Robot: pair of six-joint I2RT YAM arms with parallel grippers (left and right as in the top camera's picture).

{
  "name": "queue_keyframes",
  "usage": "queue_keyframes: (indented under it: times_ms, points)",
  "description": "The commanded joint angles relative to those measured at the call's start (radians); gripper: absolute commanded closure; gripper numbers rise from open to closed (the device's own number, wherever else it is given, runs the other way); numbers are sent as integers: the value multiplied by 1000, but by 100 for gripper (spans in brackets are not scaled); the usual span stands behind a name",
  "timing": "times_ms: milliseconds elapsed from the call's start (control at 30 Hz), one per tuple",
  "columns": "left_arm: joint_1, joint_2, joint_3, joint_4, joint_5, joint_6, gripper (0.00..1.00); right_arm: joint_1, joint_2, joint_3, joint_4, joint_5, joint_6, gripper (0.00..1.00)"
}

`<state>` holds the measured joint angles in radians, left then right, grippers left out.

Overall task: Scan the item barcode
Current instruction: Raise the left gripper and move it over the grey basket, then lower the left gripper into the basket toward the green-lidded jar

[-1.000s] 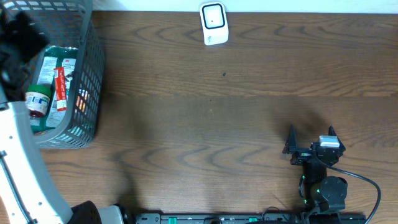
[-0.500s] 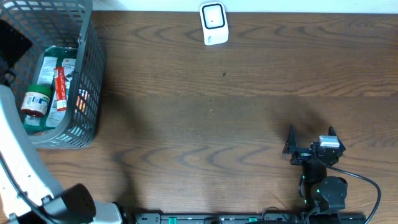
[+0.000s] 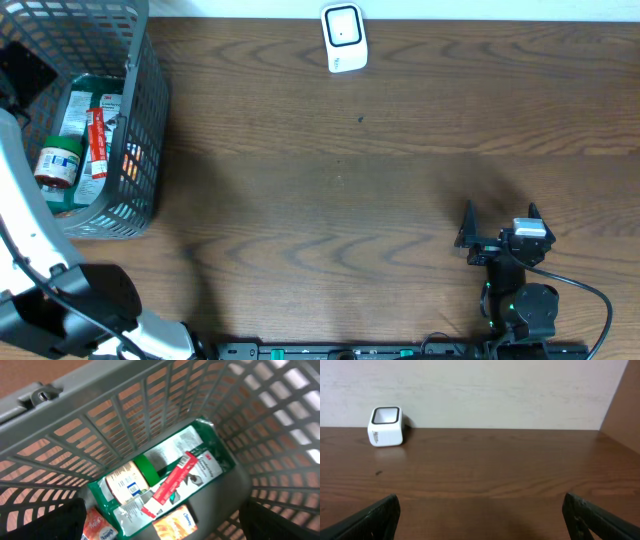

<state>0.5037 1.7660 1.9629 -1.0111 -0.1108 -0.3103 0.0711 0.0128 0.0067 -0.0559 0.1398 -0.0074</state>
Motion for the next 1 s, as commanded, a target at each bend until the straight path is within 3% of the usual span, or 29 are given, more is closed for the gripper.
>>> queue_keyframes:
  times_ms: [0, 500, 833, 967]
  points:
    - [26, 42, -9, 13, -9, -1, 2, -13, -4, -1, -2, 13, 14, 1]
    - [89, 72, -9, 92, 1, 6, 2, -13, -4, -1, -2, 13, 14, 1]
    - [83, 8, -8, 59, 83, 6, 2, -13, -4, -1, -2, 13, 14, 1]
    - [79, -72, -8, 74, 219, 5, 2, -13, -4, -1, -2, 13, 14, 1]
